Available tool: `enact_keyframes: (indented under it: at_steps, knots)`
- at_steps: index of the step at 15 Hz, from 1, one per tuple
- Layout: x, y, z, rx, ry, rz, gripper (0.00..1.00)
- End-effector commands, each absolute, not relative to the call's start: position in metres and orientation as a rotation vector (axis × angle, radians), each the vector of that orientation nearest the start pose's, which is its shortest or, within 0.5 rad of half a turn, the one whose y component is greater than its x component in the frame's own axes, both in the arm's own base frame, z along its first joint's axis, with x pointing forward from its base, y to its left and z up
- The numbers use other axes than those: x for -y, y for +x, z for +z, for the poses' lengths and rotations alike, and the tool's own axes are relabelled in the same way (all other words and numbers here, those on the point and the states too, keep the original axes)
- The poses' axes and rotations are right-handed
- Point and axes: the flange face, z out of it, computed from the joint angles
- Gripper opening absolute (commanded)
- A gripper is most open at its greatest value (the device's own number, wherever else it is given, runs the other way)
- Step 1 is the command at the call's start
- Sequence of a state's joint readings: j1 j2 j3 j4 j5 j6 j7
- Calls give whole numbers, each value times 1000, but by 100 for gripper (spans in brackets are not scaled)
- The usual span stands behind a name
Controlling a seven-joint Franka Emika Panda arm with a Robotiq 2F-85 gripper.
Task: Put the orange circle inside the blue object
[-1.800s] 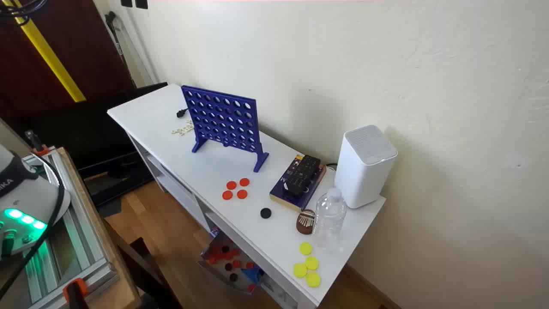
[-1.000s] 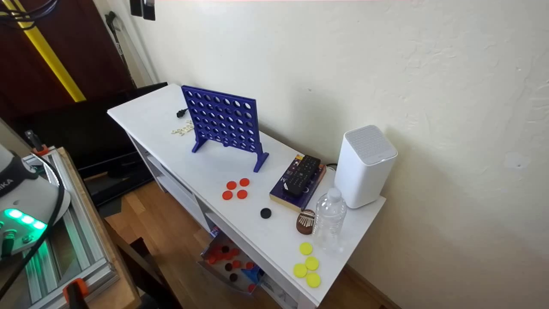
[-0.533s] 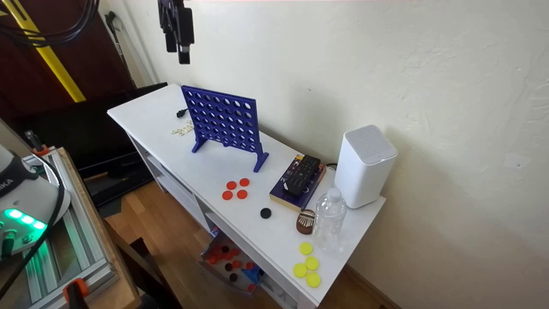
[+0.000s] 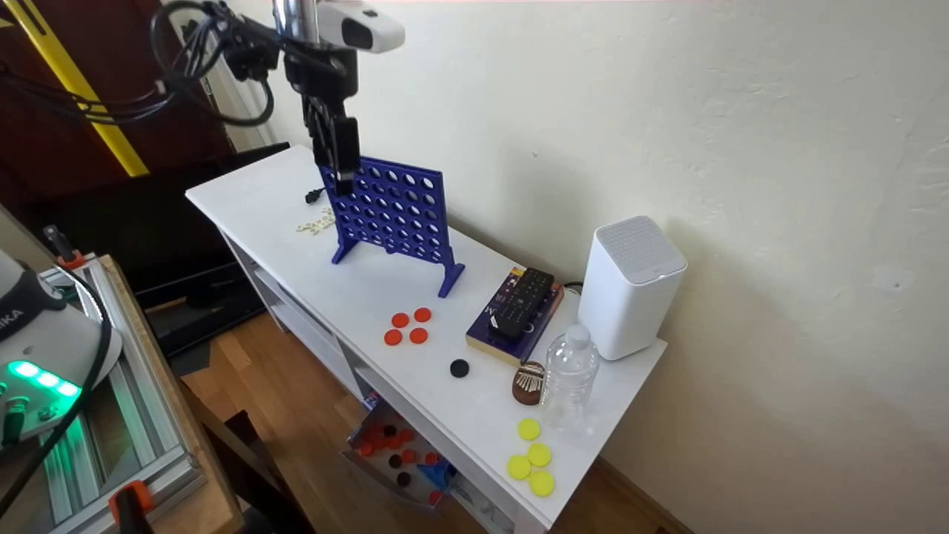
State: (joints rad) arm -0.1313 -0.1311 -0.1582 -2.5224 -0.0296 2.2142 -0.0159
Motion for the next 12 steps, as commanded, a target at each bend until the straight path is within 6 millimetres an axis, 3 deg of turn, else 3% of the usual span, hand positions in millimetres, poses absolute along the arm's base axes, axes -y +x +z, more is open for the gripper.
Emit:
enact_keyframes:
  at_steps: [1, 5, 6, 8, 12]
  knots:
    - [160, 389, 270, -478, -3036, 309, 100]
    - [202, 370, 233, -594, -2978, 412, 100]
    - [190, 373, 249, -574, -3007, 389, 100]
    - [202, 366, 236, -598, -2992, 428, 100]
    - [201, 368, 232, -595, -2992, 439, 100]
